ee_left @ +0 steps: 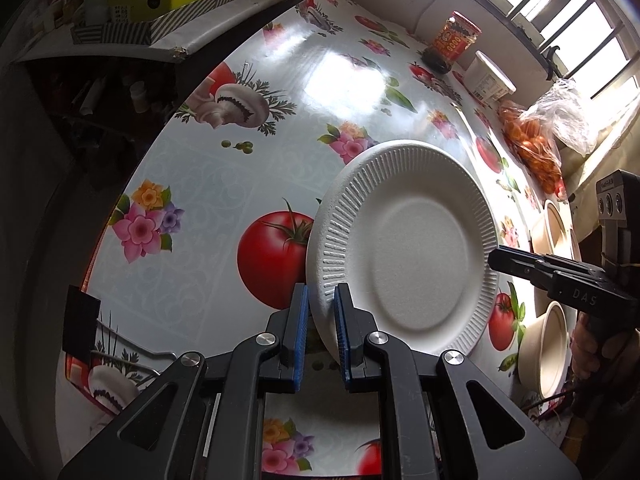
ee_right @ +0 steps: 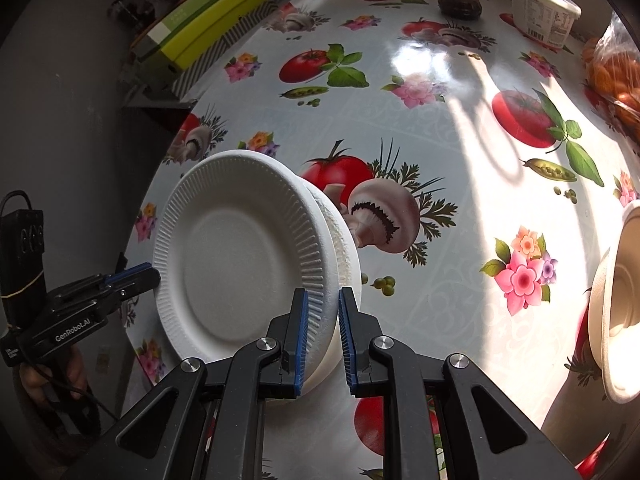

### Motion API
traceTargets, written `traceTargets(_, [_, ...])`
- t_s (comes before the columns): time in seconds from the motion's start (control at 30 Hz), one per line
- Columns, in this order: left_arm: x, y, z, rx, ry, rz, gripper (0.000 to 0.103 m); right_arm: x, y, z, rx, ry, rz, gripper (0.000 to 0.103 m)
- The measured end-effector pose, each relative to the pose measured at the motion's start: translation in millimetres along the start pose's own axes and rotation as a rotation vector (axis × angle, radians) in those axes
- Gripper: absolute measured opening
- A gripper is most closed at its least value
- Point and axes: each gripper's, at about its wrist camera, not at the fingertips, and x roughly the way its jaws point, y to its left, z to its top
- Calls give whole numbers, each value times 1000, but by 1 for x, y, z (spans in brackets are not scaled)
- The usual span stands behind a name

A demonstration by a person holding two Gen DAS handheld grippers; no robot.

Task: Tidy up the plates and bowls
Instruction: 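Set the right tool's plate against a stacked plate and open the right tool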

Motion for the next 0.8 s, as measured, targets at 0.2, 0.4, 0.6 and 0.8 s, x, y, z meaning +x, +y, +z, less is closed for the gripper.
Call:
traceTargets(0.2, [2,0,-3,2,5,-2,14,0,0,-1,0,0,-4,16])
traceTargets(0.4, [5,-6,-1,10,15,4,14,0,-4,-3,9,-2,-15,16])
traceTargets(0.6, [7,-7,0,12,20,6,14,0,-5,-3,9,-4,-16,16])
traceTargets(0.8, [8,-6,0,7,25,10,14,2,-5,-4,4,-2,-18,16])
